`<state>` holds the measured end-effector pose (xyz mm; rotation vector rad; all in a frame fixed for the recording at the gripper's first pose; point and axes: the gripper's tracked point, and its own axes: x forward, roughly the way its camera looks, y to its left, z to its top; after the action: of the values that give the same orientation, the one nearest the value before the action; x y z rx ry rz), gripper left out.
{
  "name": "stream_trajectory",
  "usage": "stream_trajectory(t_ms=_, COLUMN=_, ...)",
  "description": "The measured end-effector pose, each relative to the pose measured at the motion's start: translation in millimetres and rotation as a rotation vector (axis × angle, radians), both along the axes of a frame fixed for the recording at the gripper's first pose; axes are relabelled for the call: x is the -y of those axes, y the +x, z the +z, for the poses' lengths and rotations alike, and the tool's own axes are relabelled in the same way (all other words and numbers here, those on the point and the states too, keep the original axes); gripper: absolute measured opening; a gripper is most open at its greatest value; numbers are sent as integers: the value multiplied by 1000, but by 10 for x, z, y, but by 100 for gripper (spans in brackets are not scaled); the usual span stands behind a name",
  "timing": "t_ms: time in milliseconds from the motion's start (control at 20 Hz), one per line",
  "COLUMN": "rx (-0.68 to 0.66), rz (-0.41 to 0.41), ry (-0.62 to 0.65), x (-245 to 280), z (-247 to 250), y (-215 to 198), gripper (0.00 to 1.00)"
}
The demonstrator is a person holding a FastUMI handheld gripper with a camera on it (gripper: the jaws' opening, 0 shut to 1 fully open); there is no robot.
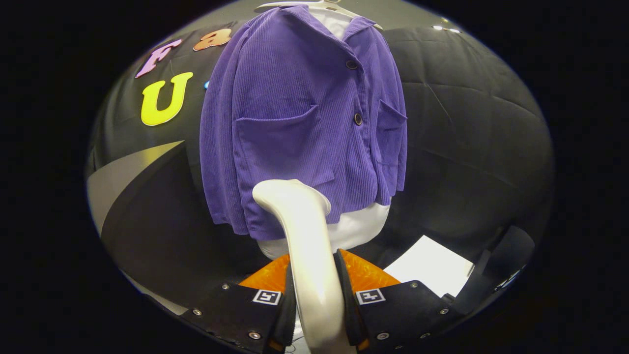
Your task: Iron the clothes twice with a garment steamer, once on the left side and once on the right side.
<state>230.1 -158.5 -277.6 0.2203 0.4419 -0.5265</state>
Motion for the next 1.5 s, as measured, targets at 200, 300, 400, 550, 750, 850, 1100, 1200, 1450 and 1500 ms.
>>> stream_trajectory(t_ms=200, rx=36, rz=31, ry=-17, x=28, z=191, y=-197, gripper=41)
stream_trajectory(t_ms=300, rx=68, rz=57, ry=-17, x=72, z=315, y=-324, gripper=41)
stream_trajectory(t_ms=400, rx=95, rz=76, ry=-39, x=141, z=488, y=-473, gripper=41)
stream_trajectory(t_ms=550, rx=158, rz=93, ry=-58, x=237, z=819, y=-661, gripper=41)
stream_trajectory(t_ms=750, rx=289, rz=114, ry=-39, x=377, z=1376, y=-837, gripper=41)
stream_trajectory(t_ms=850, rx=343, rz=113, ry=-51, x=568, z=1592, y=-943, gripper=41)
stream_trajectory(t_ms=1100, rx=391, rz=98, ry=-80, x=851, z=2008, y=-959, gripper=40)
stream_trajectory(t_ms=1200, rx=415, rz=87, ry=-64, x=950, z=2162, y=-905, gripper=41)
stream_trajectory(t_ms=1450, rx=500, rz=43, ry=-78, x=1270, z=2682, y=-743, gripper=40)
stream_trajectory(t_ms=1500, rx=518, rz=29, ry=-83, x=1354, z=2791, y=-696, gripper=41)
